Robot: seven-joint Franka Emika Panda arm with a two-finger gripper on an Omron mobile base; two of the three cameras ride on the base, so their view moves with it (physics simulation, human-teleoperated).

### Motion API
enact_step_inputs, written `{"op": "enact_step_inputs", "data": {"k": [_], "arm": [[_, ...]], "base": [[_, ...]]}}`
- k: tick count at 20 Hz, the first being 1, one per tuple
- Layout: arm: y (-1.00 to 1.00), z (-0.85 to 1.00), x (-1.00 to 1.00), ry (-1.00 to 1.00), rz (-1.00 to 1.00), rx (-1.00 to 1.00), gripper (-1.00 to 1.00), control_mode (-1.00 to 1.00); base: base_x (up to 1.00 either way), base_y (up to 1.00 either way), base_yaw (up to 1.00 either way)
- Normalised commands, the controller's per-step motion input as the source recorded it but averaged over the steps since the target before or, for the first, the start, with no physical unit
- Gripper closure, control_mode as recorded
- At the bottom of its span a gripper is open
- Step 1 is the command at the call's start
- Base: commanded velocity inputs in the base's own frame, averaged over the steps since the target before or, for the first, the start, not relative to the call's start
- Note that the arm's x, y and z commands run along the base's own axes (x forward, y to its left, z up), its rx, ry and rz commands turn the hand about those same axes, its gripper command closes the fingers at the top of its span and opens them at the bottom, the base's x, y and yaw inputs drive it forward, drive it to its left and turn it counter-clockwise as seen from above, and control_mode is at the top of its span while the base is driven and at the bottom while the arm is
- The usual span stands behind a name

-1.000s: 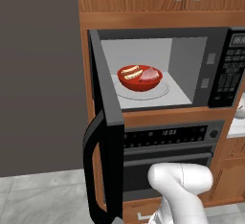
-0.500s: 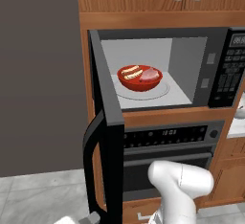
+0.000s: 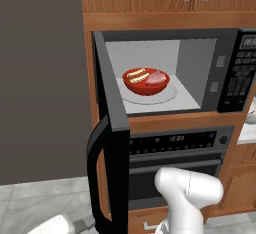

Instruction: Place the bowl containing the steak and hot dog in the microwave. Close the microwave door and press the start button to microwave the meal.

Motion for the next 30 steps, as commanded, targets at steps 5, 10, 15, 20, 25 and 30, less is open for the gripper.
{"op": "enact_step_inputs", "data": {"k": [5, 10, 15, 20, 25, 30], "arm": [[0.00, -0.24, 0.25, 0.01, -0.02, -0.07, -1.00, -1.00], [0.03, -0.08, 0.22, 0.01, -0.03, -0.08, -1.00, -1.00], [0.13, -0.15, 0.12, 0.00, -0.06, -0.09, -1.00, -1.00], [0.29, -0.18, 0.08, 0.00, -0.10, -0.09, -1.00, -1.00], [0.25, -0.03, 0.06, 0.00, -0.11, -0.02, -1.00, -1.00], [0.15, 0.00, 0.12, 0.01, -0.09, 0.00, -1.00, -1.00]], "base": [[0.00, 0.00, 0.00], [0.00, 0.00, 0.00], [0.00, 0.00, 0.00], [0.00, 0.00, 0.00], [0.00, 0.00, 0.00], [0.00, 0.00, 0.00]]}}
